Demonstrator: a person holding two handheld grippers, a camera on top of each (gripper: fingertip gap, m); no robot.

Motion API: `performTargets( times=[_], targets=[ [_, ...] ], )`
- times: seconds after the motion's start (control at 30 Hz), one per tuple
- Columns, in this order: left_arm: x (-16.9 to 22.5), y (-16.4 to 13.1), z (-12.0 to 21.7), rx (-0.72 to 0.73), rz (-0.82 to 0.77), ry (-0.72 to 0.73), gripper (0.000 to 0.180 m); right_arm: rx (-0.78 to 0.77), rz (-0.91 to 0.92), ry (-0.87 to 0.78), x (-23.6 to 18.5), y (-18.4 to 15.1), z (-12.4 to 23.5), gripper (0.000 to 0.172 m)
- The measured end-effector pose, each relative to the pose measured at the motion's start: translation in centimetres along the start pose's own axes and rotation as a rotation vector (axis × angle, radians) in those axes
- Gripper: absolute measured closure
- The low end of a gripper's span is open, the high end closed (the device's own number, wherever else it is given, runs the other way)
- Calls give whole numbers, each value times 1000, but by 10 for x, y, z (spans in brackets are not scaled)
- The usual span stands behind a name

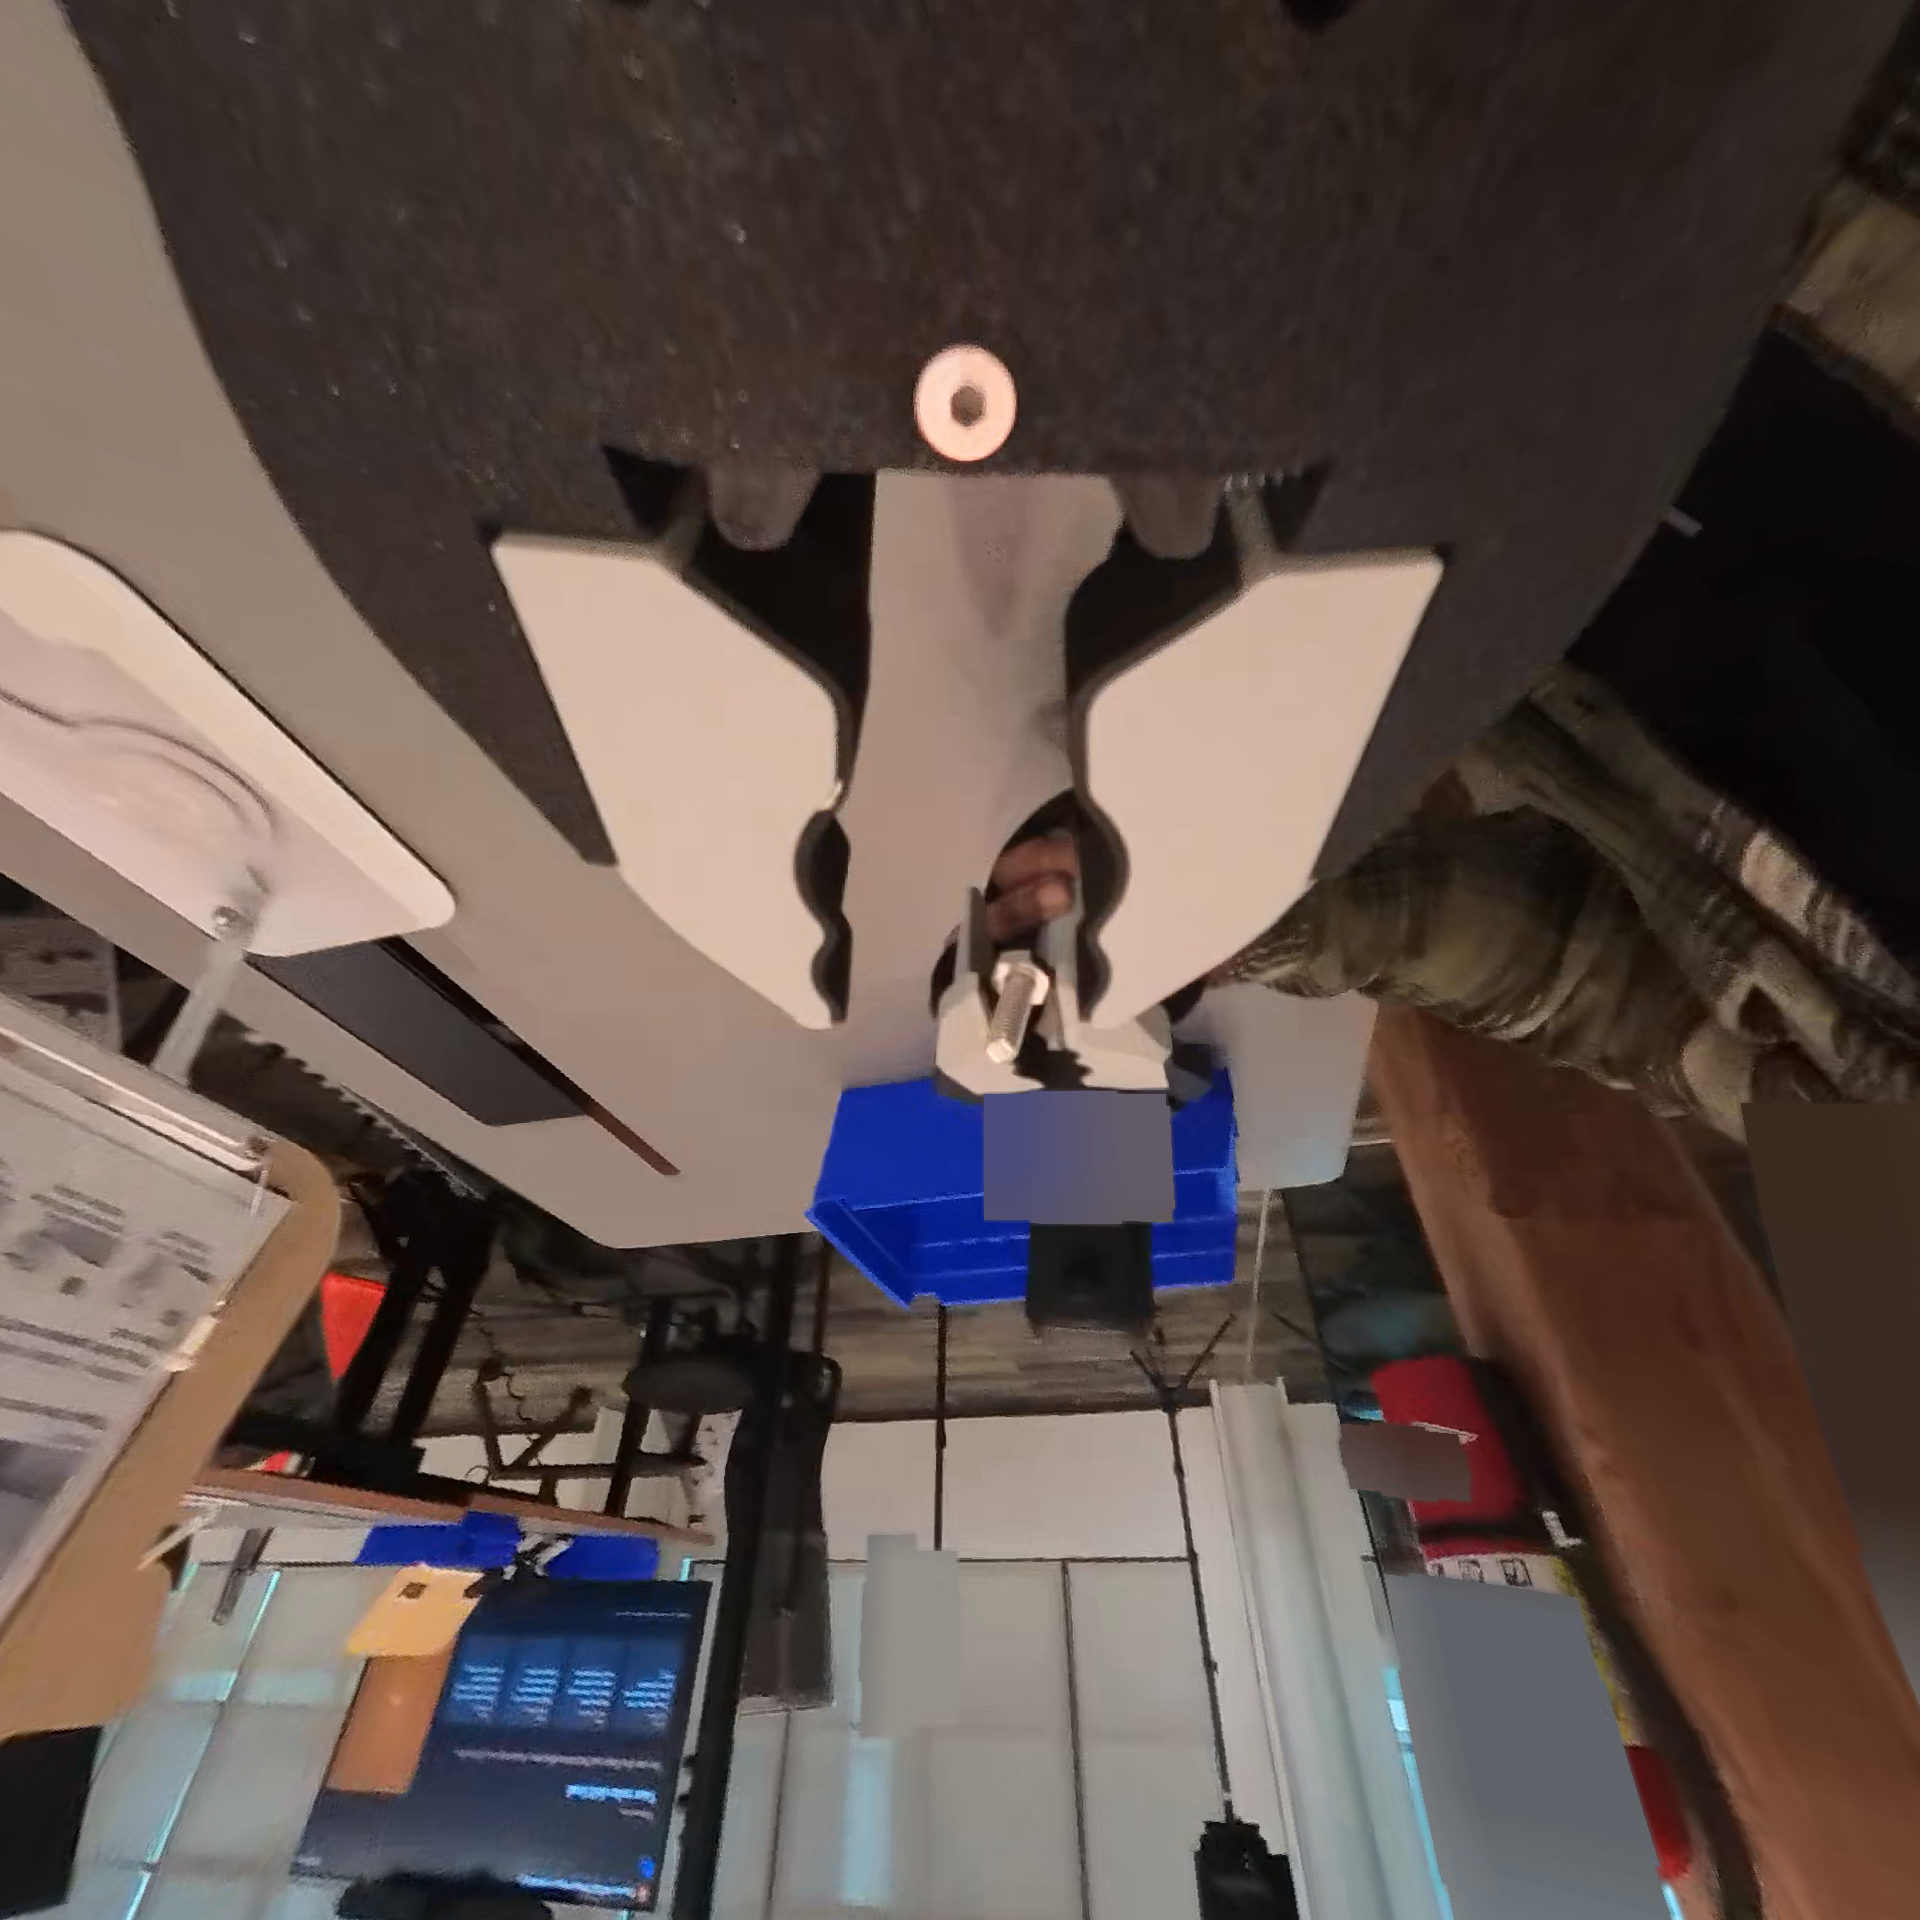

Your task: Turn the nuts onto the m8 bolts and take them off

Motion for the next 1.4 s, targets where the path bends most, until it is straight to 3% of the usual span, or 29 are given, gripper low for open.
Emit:
performTargets(
  times=[0.33, 0.37, 0.4, 0.57, 0.63, 0.77, 0.9, 0.97, 1.07, 1.23, 1.4],
  targets=[
    [3, 1, -1, 4, 8, -13, 166, -55, -51, 129, -3, -18, -37, 149],
    [3, 1, -2, 3, 7, -15, 166, -61, -51, 151, -5, -18, -38, 161],
    [3, 0, -2, 0, 4, -14, 166, -66, -50, 161, -6, -18, -38, 164],
    [2, -2, -4, -3, 22, -2, 165, -116, -50, 162, -4, -14, -32, 164],
    [-2, -6, -4, -17, 52, 29, 153, -123, -28, 131, 2, -6, -20, 165],
    [-9, -7, -2, -30, 96, 64, 135, -210, 19, -56, 46, 20, 41, 165],
    [-10, -6, -1, -42, 88, 69, 132, -428, 64, -404, 123, 31, 142, 165],
    [-10, -6, -2, -51, 80, 71, 132, -571, 78, -569, 159, 24, 195, 164],
    [-10, -9, -3, -66, 81, 68, 132, -707, -52, -691, 197, -6, 255, 164],
    [-11, -13, -2, -87, 89, 69, 134, -1026, -187, -746, 222, -68, 306, 164],
    [-12, -14, -1, -100, 89, 71, 137, -1184, -304, -752, 229, -94, 325, 163]
  ],
)
Point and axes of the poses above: each gripper's, where its closed fingertips meet, z back along the fingers, y out of its top, x = y × z across the jaws, the point moved 6 cm from there along z, back along the fingers, and after that the axes turned 14 degrees about x, right-handed, at the moved point
